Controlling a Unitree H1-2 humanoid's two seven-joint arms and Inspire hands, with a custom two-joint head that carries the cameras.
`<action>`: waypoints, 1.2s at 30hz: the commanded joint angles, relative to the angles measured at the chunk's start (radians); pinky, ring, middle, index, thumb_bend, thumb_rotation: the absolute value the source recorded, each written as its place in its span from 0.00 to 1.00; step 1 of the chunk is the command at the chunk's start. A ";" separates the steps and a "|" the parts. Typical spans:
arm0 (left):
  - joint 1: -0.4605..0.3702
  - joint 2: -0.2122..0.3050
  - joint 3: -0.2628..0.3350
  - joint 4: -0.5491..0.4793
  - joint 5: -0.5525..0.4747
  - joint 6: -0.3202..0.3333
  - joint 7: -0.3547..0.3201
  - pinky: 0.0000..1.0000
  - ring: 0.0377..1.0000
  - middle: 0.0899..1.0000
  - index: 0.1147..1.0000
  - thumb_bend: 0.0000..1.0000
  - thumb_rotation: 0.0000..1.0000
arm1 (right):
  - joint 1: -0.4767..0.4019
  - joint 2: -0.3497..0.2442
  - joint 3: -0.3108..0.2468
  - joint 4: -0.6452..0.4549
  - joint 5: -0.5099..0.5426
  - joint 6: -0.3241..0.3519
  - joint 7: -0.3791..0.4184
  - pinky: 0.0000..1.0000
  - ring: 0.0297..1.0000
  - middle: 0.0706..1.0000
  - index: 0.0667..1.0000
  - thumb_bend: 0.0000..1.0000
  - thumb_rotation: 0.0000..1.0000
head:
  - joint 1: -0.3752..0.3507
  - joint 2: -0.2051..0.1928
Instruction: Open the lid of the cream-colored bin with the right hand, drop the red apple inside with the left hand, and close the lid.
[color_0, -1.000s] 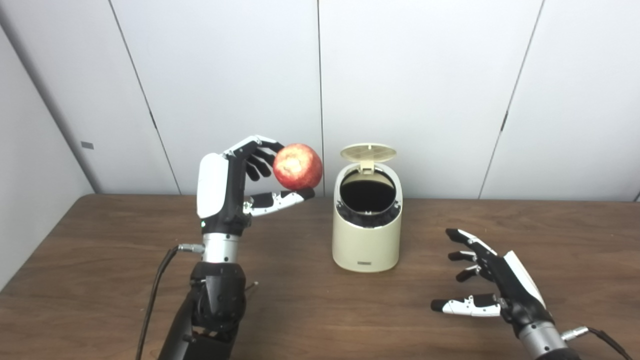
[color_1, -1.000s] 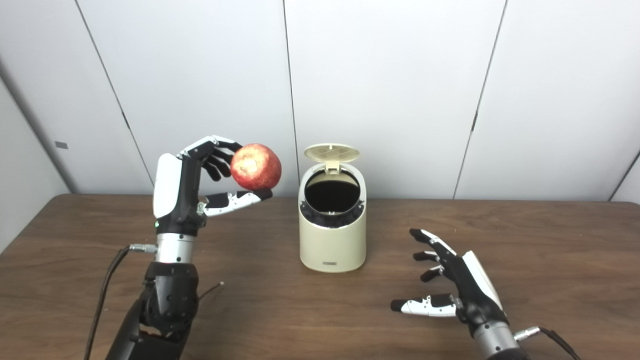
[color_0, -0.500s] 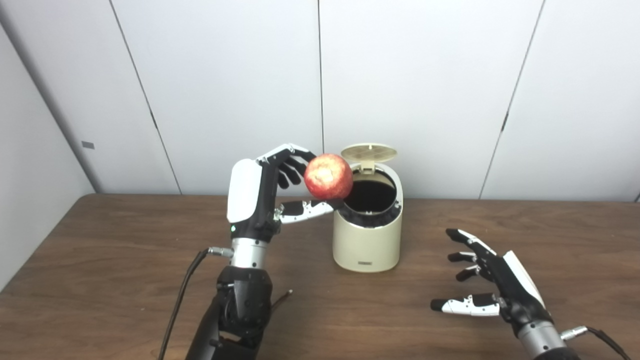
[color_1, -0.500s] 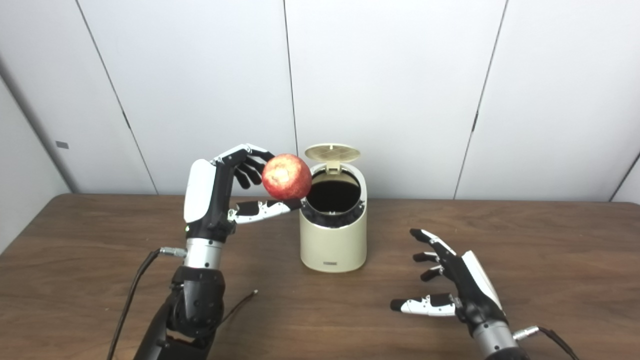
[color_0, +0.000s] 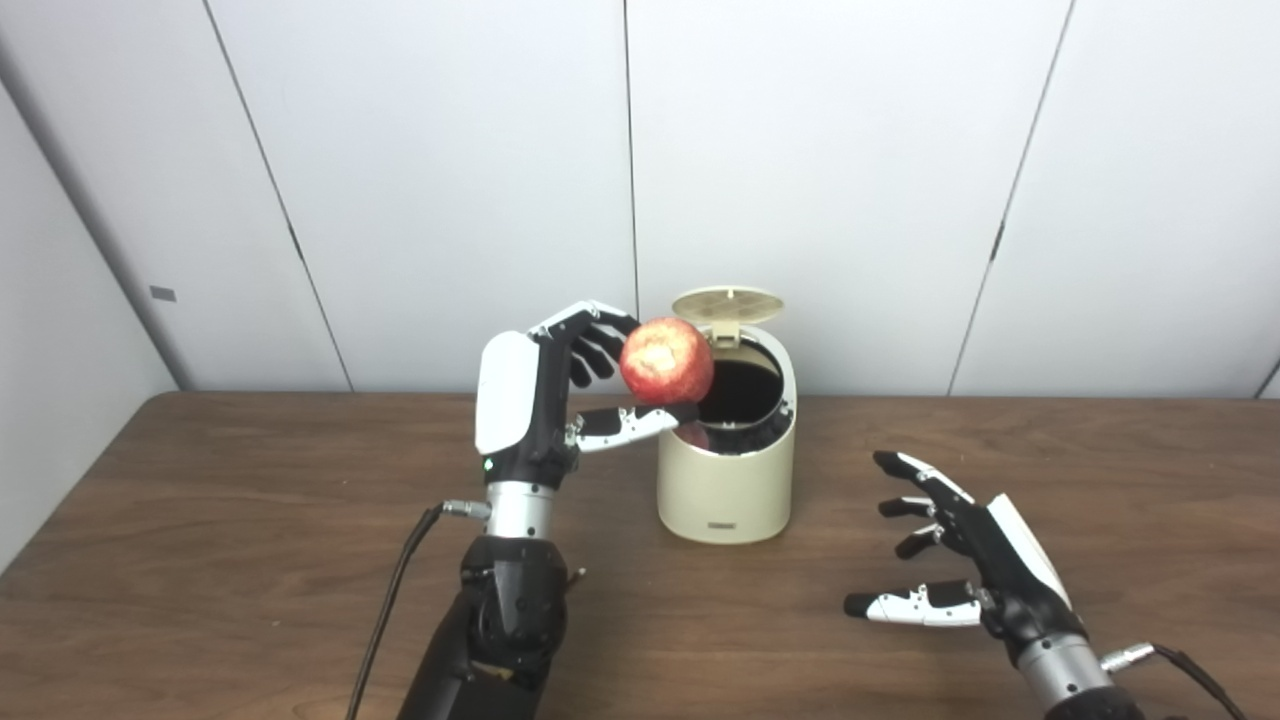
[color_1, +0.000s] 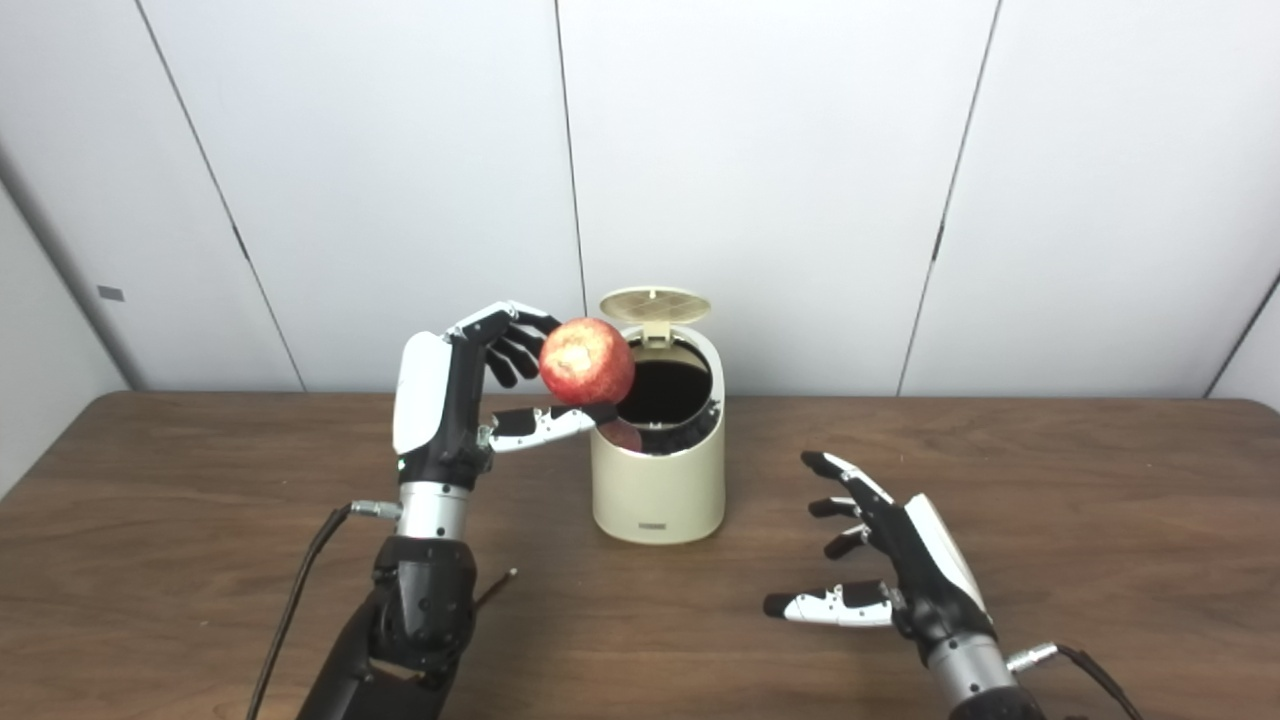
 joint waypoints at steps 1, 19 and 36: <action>-0.061 -0.003 -0.005 0.005 0.005 -0.039 0.036 0.30 0.35 0.39 0.44 0.53 0.00 | -0.029 0.000 -0.002 -0.042 -0.007 -0.013 -0.023 0.54 0.74 0.88 0.84 0.69 0.09 | -0.001 0.001; -0.137 -0.047 -0.026 0.182 -0.015 -0.070 0.094 0.30 0.37 0.39 0.44 0.53 0.00 | -0.018 0.014 -0.001 -0.055 -0.014 -0.009 -0.018 0.55 0.72 0.85 0.84 0.69 0.09 | -0.019 0.006; -0.157 0.007 -0.116 0.188 0.040 0.063 -0.019 0.60 0.73 0.76 0.86 1.00 0.34 | -0.015 0.011 0.004 -0.070 -0.018 0.011 -0.013 0.54 0.72 0.85 0.84 0.69 0.10 | -0.017 0.013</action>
